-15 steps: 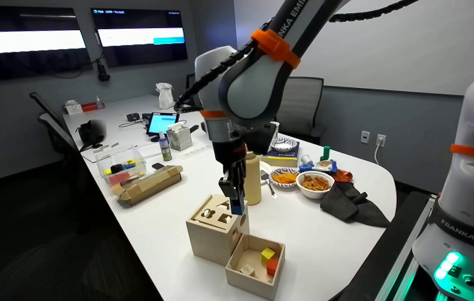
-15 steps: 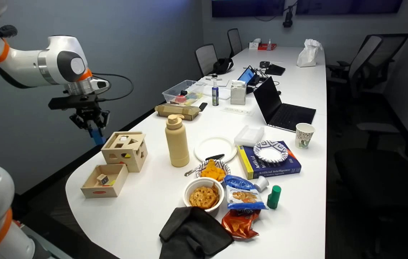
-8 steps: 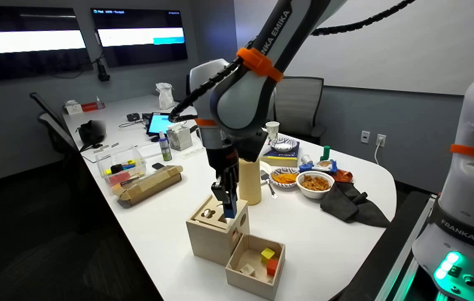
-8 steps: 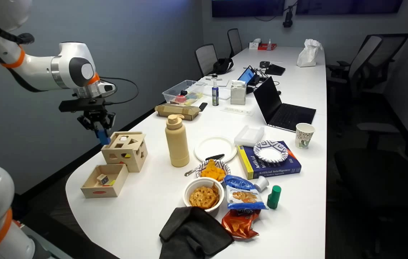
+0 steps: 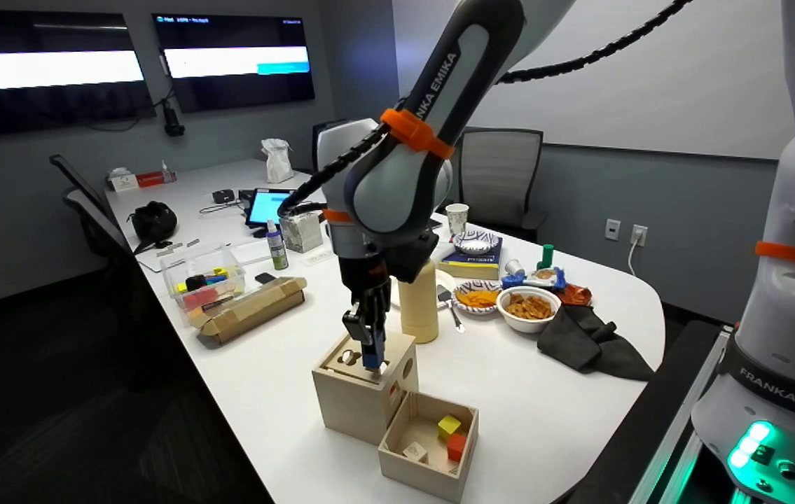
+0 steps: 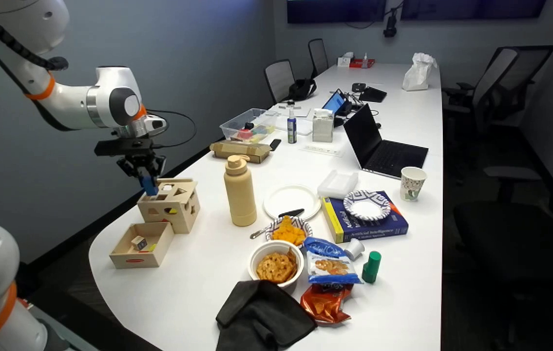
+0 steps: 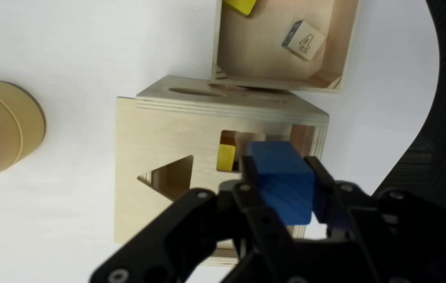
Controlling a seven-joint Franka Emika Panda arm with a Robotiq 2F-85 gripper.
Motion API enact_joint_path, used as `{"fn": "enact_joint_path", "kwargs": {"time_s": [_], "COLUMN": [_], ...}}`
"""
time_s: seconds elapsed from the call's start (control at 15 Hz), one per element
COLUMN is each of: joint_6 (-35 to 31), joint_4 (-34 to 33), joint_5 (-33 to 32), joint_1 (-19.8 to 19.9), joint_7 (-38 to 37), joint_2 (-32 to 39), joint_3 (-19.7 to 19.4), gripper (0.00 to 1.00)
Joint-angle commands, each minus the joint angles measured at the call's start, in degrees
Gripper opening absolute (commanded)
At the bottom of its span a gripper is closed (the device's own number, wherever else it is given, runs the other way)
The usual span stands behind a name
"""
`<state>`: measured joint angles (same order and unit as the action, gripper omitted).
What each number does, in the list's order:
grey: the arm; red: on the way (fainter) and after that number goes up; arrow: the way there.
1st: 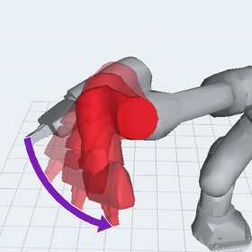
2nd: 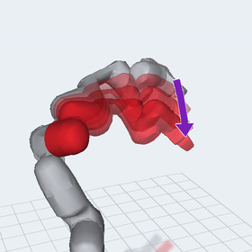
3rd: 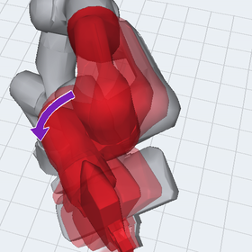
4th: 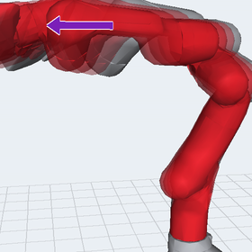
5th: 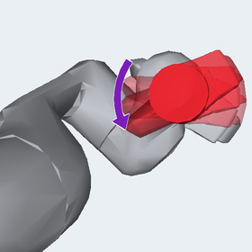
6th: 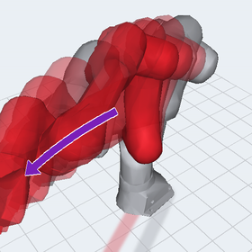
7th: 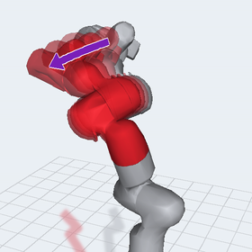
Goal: Put the blue block inside the bigger block
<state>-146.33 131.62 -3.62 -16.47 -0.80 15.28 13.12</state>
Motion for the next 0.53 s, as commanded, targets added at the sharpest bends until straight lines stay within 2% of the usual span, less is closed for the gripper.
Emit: {"fn": "enact_joint_path", "kwargs": {"time_s": [0.0, 0.47], "joint_6": [-1.4, -2.7], "joint_4": [-2.0, -2.2], "joint_5": [-0.6, -1.1], "joint_1": [0.0, -0.2], "joint_7": [-1.2, -3.4], "joint_2": [2.3, 3.5], "joint_3": [-0.4, -2.0], "gripper": [0.09, 0.09]}}
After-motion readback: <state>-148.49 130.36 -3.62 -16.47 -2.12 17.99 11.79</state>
